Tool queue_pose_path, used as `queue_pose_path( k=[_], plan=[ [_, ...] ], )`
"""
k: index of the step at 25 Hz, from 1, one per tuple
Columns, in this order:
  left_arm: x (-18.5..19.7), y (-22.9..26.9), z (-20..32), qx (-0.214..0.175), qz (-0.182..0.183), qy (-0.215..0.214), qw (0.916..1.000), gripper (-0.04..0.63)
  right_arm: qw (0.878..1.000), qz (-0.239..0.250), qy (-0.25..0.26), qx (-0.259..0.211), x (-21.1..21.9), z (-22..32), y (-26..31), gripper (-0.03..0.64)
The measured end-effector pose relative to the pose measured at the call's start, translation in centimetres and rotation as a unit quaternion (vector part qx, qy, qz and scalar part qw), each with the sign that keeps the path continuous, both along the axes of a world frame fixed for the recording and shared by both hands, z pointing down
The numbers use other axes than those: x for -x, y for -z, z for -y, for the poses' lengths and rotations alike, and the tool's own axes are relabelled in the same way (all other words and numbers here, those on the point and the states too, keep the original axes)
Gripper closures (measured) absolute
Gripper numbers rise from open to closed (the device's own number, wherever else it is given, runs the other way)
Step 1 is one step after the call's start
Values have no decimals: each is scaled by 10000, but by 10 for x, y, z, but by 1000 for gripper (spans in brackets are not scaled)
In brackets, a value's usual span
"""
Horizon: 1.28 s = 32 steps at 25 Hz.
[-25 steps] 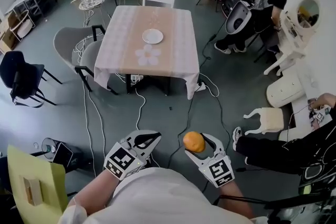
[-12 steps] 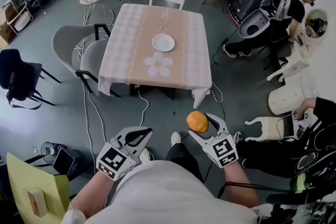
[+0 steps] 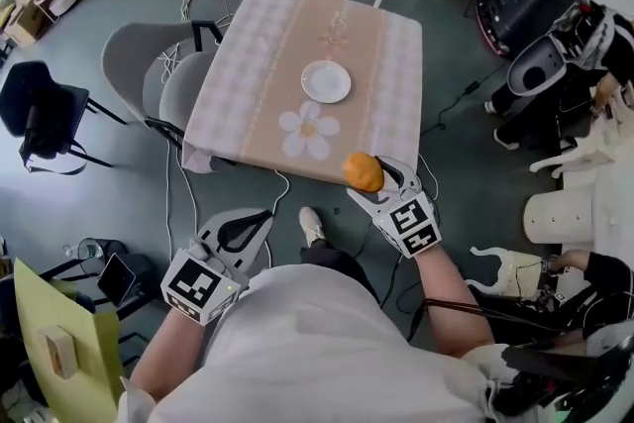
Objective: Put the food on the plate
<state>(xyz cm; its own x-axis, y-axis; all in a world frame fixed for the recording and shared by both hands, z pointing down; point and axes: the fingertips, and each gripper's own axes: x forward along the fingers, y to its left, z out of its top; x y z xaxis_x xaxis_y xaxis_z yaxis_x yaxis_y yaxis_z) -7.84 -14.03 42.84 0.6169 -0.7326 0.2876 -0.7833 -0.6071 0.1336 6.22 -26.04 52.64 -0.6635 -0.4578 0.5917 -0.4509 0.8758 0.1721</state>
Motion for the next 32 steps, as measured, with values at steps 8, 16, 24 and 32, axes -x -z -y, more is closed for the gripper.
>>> queue_pose_path(
  k=[8, 16, 24, 32],
  plan=[
    [-10, 16, 76, 136, 91, 679, 9976, 586, 9977, -341, 580, 121, 16, 143, -46, 273],
    [7, 16, 105, 473, 132, 1581, 9862, 585, 9926, -684, 960, 301, 59, 243, -109, 273],
    [30, 15, 117, 651, 248, 2248, 9719, 585, 9847, -1123, 1278, 381, 98, 296, -157, 273],
    [42, 10, 127, 765, 240, 2513, 9646, 586, 9738, -1550, 1606, 445, 112, 306, -183, 272]
  ],
)
